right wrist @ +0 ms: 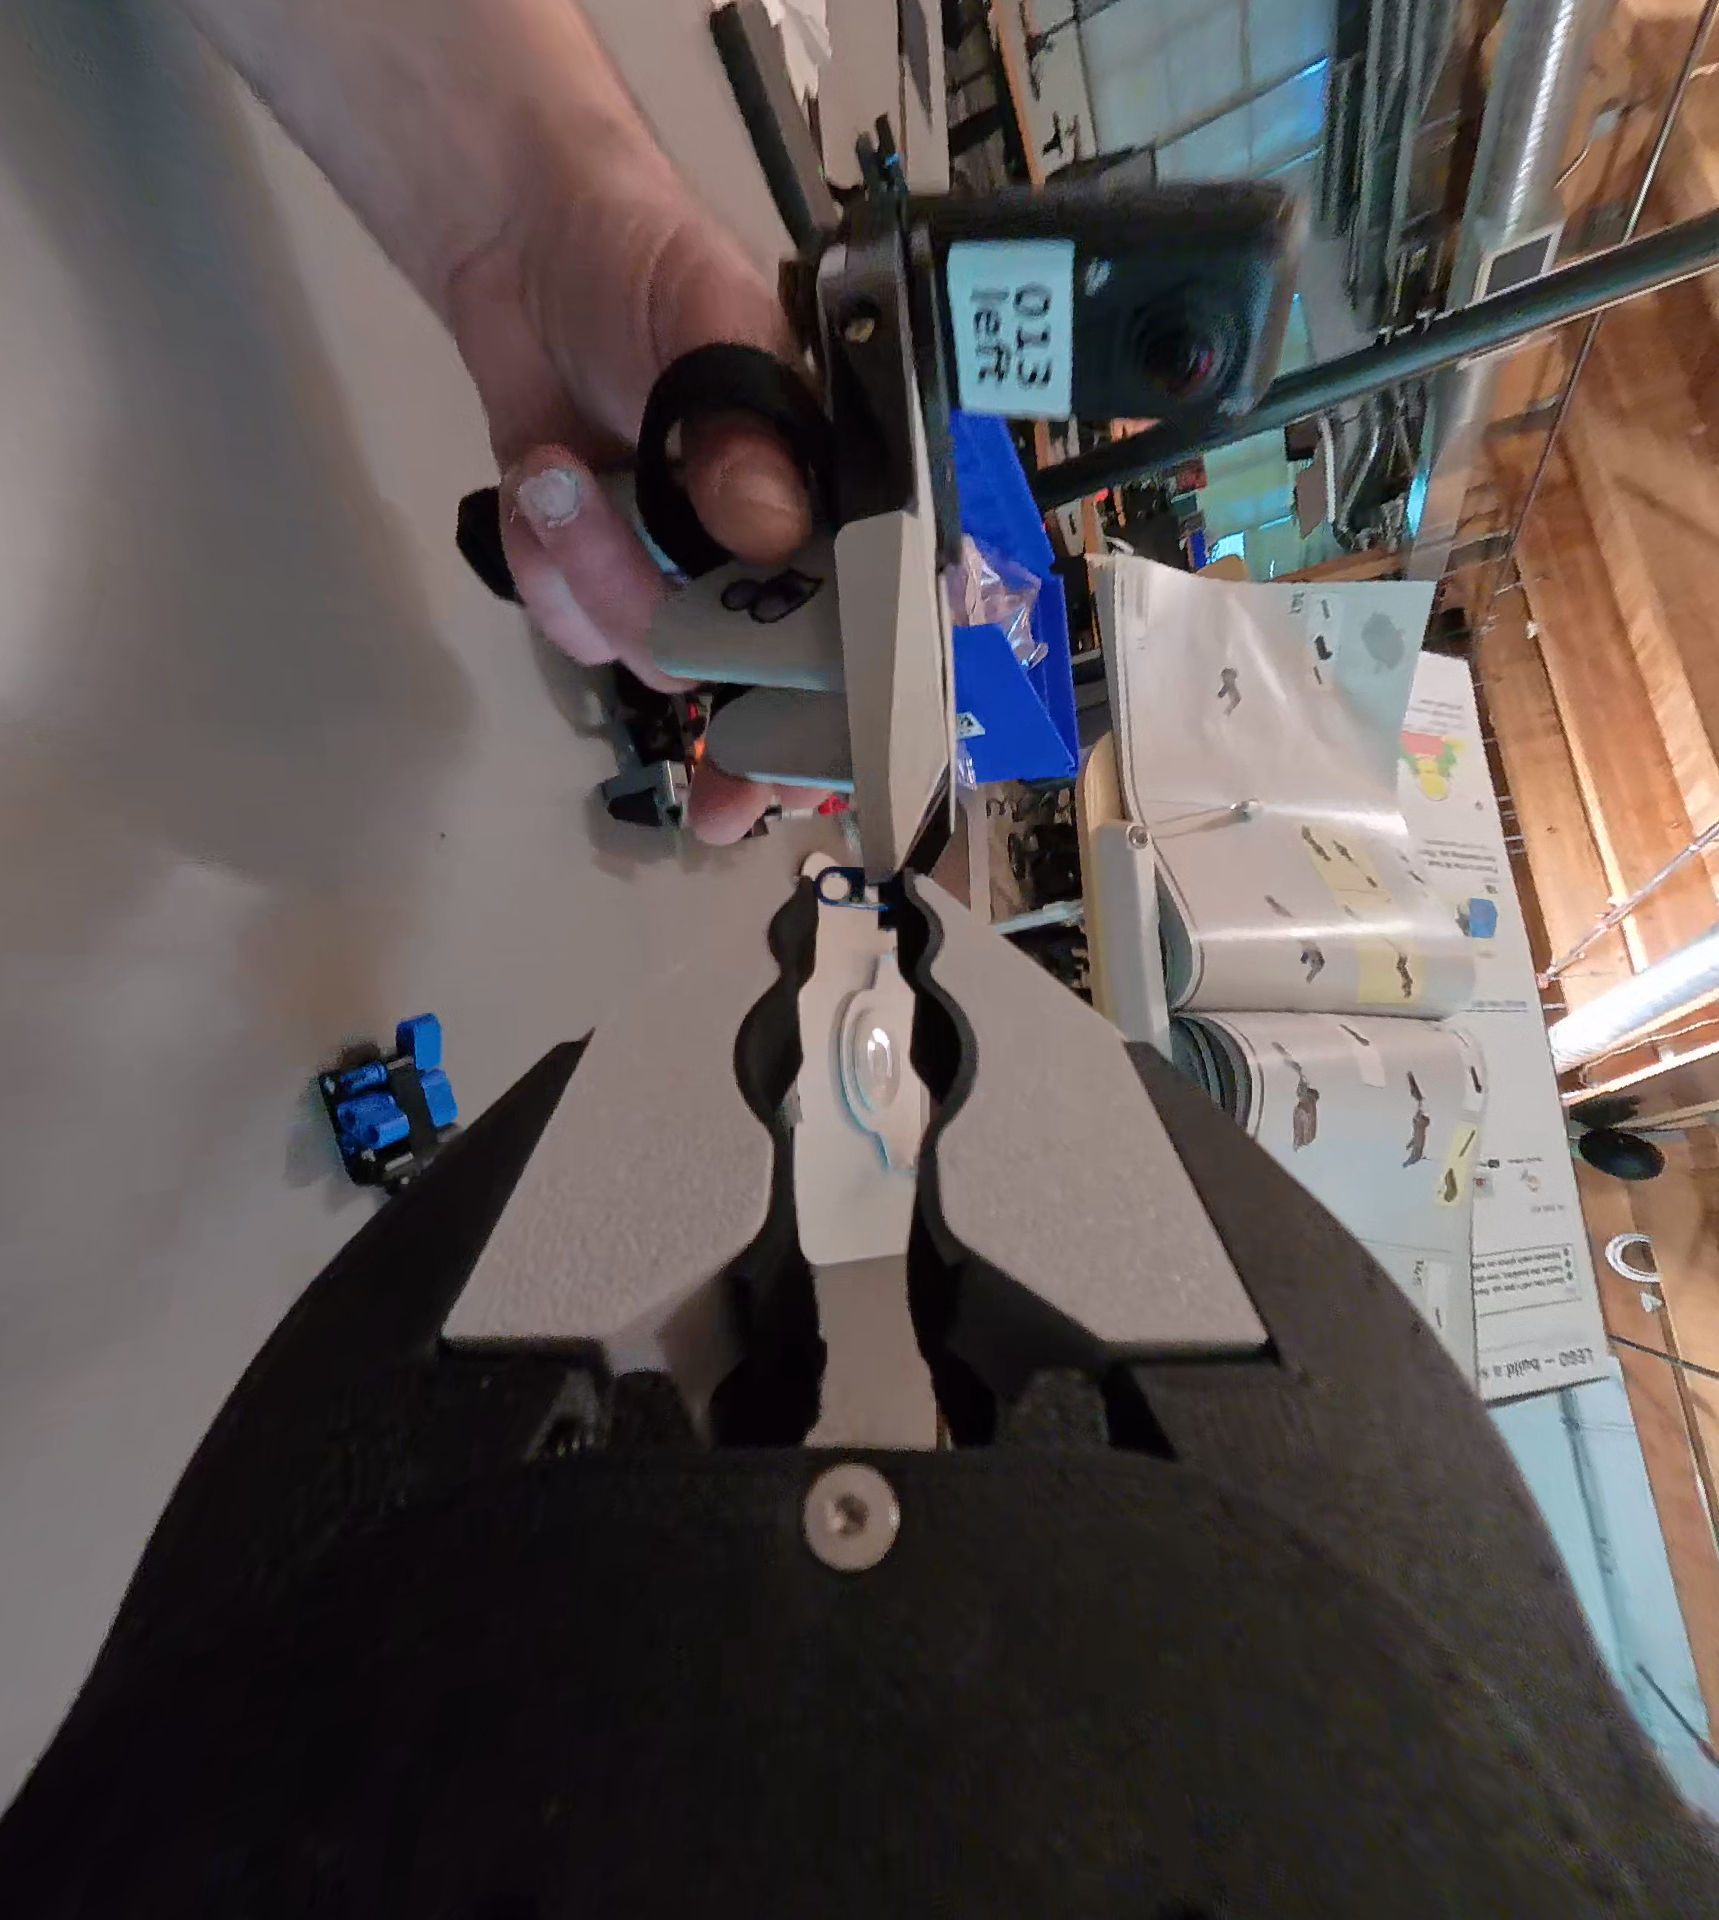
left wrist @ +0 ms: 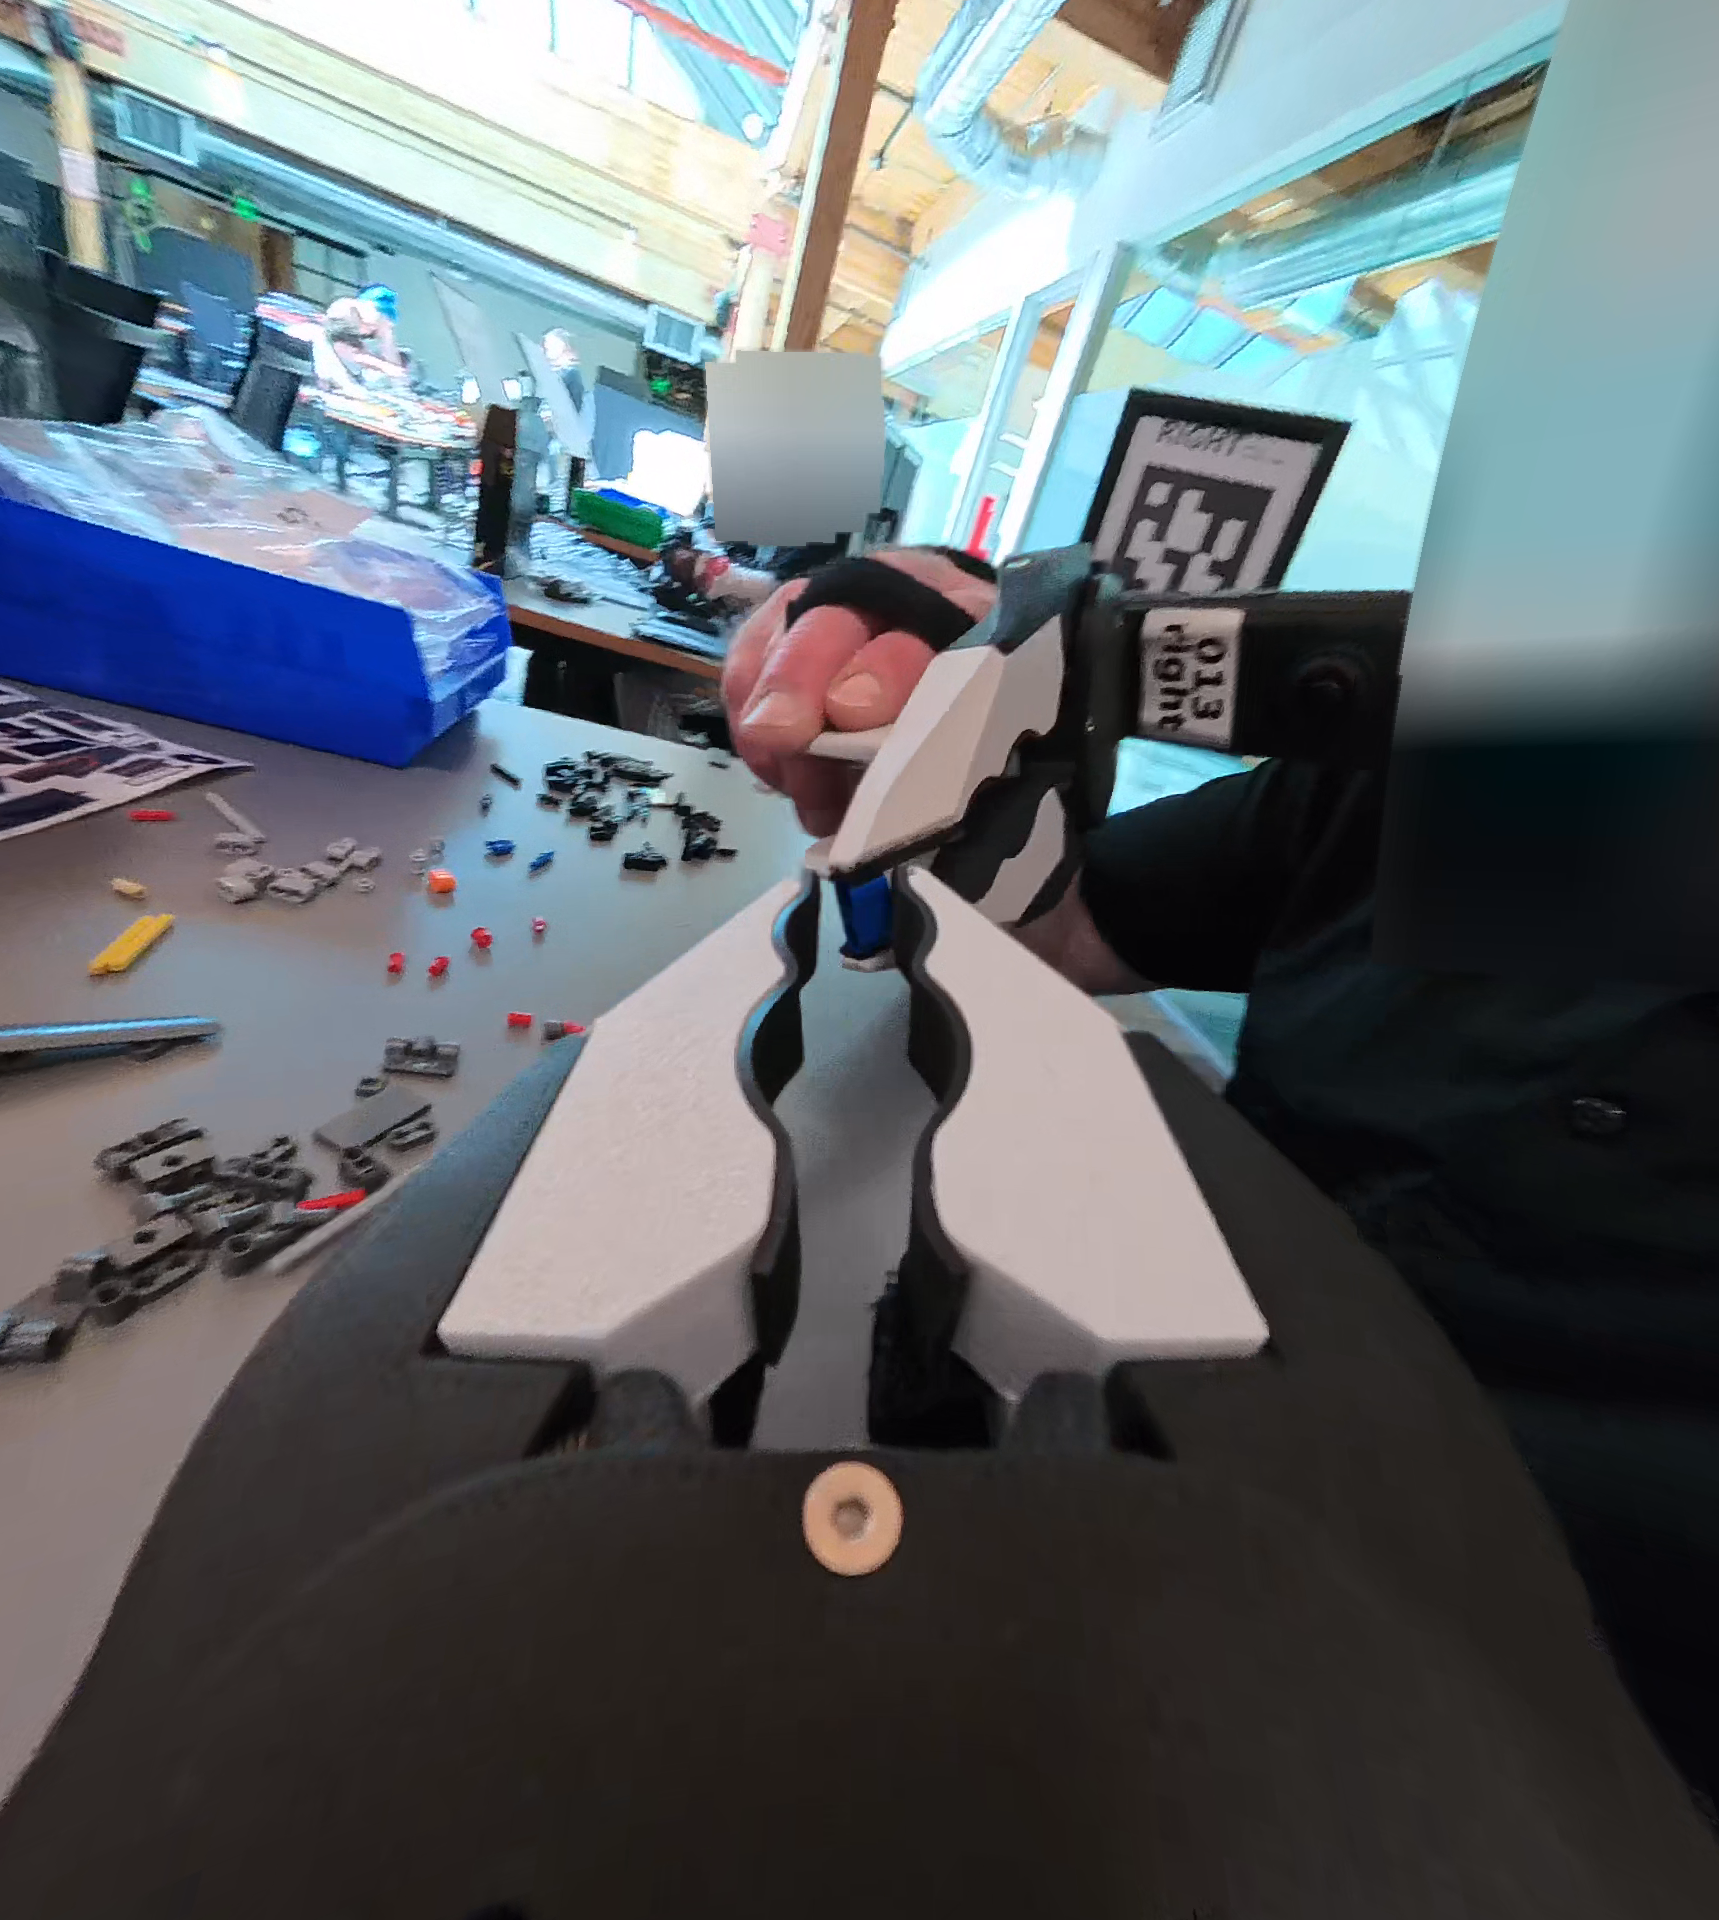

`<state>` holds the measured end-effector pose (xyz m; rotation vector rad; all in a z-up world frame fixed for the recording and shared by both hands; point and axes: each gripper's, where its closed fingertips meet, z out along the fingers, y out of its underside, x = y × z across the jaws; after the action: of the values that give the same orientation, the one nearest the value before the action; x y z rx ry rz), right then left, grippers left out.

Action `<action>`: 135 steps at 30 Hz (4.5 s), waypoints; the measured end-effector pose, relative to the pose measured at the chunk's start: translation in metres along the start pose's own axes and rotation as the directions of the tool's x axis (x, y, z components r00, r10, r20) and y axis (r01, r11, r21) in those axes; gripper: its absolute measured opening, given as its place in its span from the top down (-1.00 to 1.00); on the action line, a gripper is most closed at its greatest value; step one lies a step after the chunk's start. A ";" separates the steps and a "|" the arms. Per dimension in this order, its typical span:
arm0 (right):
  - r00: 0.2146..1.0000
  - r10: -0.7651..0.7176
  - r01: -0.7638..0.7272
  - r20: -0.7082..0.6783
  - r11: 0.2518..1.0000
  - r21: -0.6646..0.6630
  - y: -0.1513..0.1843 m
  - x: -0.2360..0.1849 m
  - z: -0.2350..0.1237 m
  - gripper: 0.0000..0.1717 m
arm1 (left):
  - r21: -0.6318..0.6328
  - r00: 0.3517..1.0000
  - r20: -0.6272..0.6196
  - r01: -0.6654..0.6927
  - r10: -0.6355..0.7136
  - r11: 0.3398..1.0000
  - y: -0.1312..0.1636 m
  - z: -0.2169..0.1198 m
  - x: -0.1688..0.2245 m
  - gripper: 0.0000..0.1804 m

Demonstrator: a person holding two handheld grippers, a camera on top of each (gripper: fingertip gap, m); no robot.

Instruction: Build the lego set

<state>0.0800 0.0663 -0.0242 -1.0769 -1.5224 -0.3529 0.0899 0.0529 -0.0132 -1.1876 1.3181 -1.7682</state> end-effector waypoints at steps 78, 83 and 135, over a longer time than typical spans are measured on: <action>0.741 0.625 -0.630 0.244 0.773 -0.069 0.025 -0.019 -0.002 0.94 | -0.353 0.757 0.251 -0.508 0.603 0.786 0.021 0.010 -0.020 0.89; 0.741 0.627 -0.628 0.241 0.774 -0.083 0.027 -0.021 0.000 0.93 | -0.391 0.746 0.253 -0.504 0.616 0.770 0.025 0.009 -0.024 0.93; 0.657 0.448 -0.435 0.607 0.882 -0.180 0.083 -0.124 0.016 0.70 | -0.784 0.705 0.397 -0.072 0.587 0.617 0.152 -0.007 -0.049 0.92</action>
<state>0.1217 0.0697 -0.1684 -1.6481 -1.7557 0.3959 0.0983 0.0517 -0.1725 -1.5846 1.6978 -0.3968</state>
